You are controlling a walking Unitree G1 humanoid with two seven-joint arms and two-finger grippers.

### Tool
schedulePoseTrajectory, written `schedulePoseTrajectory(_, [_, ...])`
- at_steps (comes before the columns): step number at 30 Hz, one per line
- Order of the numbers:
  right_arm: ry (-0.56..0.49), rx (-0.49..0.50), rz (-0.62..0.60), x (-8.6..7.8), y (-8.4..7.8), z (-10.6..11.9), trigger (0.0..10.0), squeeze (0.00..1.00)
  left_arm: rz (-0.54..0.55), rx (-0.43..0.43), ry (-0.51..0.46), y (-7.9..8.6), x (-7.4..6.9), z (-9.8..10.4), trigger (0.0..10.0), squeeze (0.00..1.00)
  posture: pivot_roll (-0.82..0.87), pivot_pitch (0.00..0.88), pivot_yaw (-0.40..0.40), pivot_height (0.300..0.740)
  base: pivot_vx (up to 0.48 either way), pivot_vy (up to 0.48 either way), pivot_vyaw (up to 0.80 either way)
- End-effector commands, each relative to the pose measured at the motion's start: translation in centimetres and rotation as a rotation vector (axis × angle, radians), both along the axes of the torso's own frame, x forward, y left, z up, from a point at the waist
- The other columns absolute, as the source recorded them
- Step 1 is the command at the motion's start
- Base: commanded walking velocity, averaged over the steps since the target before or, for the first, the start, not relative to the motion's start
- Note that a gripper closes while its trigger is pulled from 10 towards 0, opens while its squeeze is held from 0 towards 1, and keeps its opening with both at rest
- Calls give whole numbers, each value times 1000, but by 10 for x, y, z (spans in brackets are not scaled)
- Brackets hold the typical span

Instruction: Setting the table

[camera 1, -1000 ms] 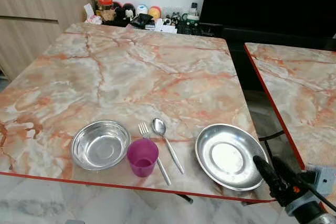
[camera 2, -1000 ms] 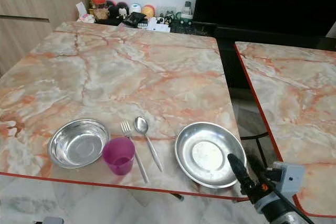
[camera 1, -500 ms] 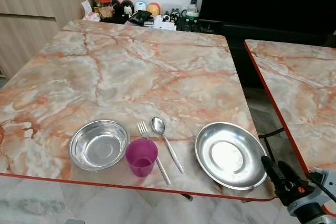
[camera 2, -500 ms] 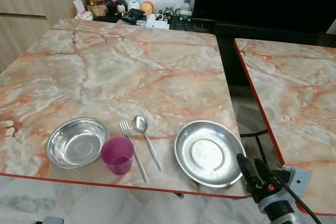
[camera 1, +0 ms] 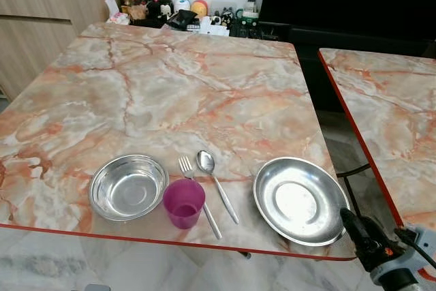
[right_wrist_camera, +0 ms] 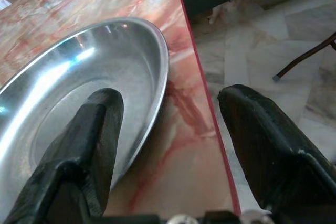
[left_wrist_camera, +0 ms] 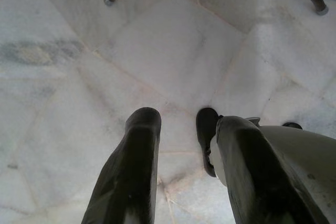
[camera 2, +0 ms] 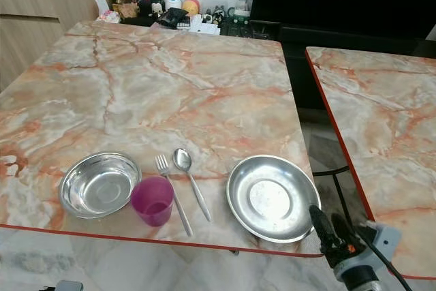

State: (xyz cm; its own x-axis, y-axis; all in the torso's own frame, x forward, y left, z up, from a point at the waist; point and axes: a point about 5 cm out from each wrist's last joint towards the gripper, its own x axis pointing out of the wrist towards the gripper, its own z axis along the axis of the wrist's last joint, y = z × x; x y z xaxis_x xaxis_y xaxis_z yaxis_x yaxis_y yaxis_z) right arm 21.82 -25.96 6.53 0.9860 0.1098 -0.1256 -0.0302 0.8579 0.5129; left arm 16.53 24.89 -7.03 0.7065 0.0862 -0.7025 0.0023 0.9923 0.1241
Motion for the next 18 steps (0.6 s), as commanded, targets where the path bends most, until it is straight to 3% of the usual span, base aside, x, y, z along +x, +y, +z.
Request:
schedulePoseTrajectory(1, [5,2,-19,-3,-4,-3,10000,0,-16,8,23,0,-6,-3,10000,0,66,150,-81,740,0,0,0])
schedulePoseTrajectory(18, [1,-20,57,7,6,-8,10000,0,-10,12,22,1,-6,-3,10000,0,76,146,-80,740,0,0,0])
